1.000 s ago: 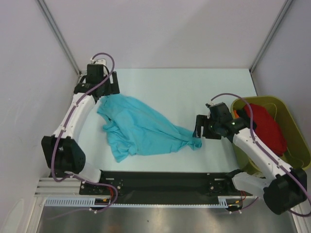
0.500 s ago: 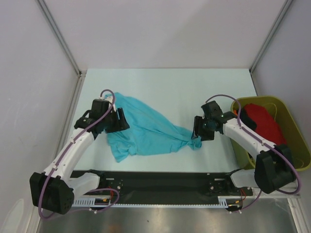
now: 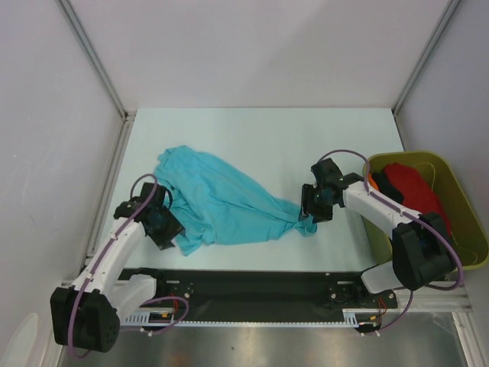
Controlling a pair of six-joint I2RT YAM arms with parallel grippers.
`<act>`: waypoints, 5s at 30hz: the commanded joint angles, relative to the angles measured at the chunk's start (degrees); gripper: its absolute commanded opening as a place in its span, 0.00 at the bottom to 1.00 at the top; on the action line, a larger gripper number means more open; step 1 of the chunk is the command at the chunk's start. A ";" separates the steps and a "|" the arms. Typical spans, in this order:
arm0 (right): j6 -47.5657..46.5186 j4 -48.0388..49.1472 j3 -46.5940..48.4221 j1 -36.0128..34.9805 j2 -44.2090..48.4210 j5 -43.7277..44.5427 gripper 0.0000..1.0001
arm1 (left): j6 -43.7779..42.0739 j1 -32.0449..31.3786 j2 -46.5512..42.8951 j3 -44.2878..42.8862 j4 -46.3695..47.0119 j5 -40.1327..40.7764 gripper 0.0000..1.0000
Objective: Fold and stack the t-shirts
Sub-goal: Flatten the tshirt out
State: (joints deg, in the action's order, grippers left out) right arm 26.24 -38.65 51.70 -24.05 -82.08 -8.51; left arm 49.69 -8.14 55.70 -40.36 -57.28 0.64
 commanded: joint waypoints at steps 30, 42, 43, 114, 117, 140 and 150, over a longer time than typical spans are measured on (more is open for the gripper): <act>-1.28 1.04 -0.55 -0.64 1.23 1.74 0.51 | 9.37 2.34 0.81 12.15 10.70 -1.35 0.00; -0.40 0.07 2.52 -1.70 -2.46 4.56 0.37 | 8.05 2.34 -0.42 9.51 7.88 1.46 0.00; -0.49 -0.10 2.79 -1.70 -2.73 4.73 0.36 | 8.05 2.34 -0.51 9.51 7.53 1.55 0.00; -25.63 67.92 17.00 11.13 -17.77 4.92 0.00 | -37.83 4.79 43.96 -33.00 76.00 -1.94 0.00; -24.57 67.40 26.32 13.68 -29.75 2.81 0.00 | -35.90 5.59 56.32 -45.30 73.28 -3.89 0.00; -28.08 58.26 61.23 17.37 -58.10 6.04 0.00 | -28.77 6.30 94.24 -93.41 67.91 -5.57 0.00; -31.68 48.96 69.29 18.16 -60.29 12.73 0.07 | -30.53 6.73 85.74 -90.98 53.68 9.53 0.91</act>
State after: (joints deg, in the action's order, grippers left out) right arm -2.44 13.89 113.47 -6.72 -140.94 0.60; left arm 20.45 -2.09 150.23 -133.05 2.11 1.50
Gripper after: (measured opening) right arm 0.054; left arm 0.856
